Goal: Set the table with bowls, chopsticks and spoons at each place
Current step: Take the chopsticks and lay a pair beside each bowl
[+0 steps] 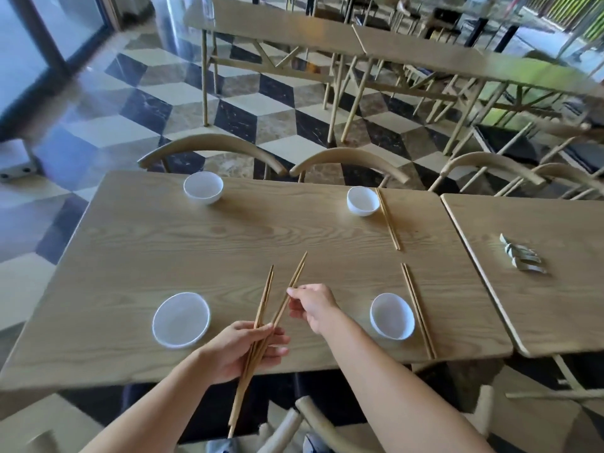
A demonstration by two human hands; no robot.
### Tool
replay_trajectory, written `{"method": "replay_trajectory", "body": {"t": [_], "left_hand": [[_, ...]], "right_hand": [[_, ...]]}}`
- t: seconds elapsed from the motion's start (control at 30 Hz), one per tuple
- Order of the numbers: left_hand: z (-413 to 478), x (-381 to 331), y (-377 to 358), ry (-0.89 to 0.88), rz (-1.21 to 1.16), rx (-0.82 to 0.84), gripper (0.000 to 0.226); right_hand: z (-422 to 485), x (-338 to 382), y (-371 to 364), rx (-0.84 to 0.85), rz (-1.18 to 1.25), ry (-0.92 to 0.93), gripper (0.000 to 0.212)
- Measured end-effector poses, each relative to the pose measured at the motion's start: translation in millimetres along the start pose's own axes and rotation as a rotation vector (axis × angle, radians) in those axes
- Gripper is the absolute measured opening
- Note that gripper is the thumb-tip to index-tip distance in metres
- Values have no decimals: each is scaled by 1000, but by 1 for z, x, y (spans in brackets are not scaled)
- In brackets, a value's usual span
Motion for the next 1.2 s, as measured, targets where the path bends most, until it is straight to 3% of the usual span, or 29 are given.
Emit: {"method": "replay_trajectory", "body": {"t": [0.37, 0.77, 1.07, 1.2], "left_hand": [[-21, 32, 20, -17, 12, -42, 26], [-52, 75, -26, -59, -2, -42, 23], [-58, 73, -22, -156, -83, -148, 21], [-55, 76, -5, -147, -133, -185, 23]], "right_hand": [[-1, -11, -18, 50, 43, -37, 8], [-14, -20, 22, 157, 114, -16, 18], [-41, -45, 7, 311, 14, -36, 9], [-51, -76, -8, 334, -69, -76, 26]]}}
Point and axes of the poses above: each hand's wrist, its own z-axis towards the middle knuckle, its own y-axis out of the back of the hand, x = y × z, the point moved 6 cm from there along z, towards the middle knuckle, and after that the axes turned 13 degrees about -x, right-handed, at the moved point
